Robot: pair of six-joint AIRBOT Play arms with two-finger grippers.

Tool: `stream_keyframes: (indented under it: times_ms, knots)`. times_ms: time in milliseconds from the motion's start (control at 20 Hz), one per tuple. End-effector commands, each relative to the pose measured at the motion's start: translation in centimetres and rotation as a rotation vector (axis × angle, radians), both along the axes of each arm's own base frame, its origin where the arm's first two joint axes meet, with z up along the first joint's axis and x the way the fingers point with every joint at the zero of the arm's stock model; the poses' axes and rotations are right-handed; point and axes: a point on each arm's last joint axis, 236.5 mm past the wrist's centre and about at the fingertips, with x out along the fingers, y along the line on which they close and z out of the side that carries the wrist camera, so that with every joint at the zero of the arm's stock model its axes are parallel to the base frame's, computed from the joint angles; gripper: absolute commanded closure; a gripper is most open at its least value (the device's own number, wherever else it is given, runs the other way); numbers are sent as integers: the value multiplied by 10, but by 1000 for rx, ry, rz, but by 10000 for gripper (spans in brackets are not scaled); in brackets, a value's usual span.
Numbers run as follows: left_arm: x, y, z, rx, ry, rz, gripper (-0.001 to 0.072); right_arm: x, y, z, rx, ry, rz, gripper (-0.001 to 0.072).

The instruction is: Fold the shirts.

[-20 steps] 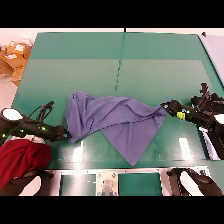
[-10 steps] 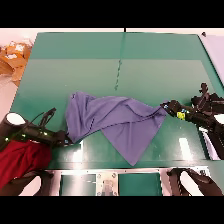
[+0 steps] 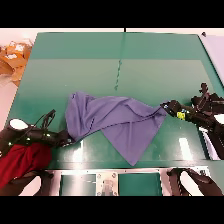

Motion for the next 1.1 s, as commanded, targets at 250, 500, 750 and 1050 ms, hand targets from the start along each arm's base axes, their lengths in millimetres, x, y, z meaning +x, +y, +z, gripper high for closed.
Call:
stream_keyframes:
  times_ms: [250, 500, 750, 1050]
  knots:
    - [12, 18, 18, 81, -44, -94, 457, 0, 0, 0, 1, 0, 1, 698]
    - [17, 11, 20, 44, -56, -61, 457, 1, 0, 1, 1, -1, 0, 698]
    - [-2, -1, 4, -6, 4, -19, 457, 1, 0, 1, 3, -2, 0, 698]
    - [18, -21, 27, -132, -109, -16, 680, 1, 4, 9, 7, -12, 20, 699]
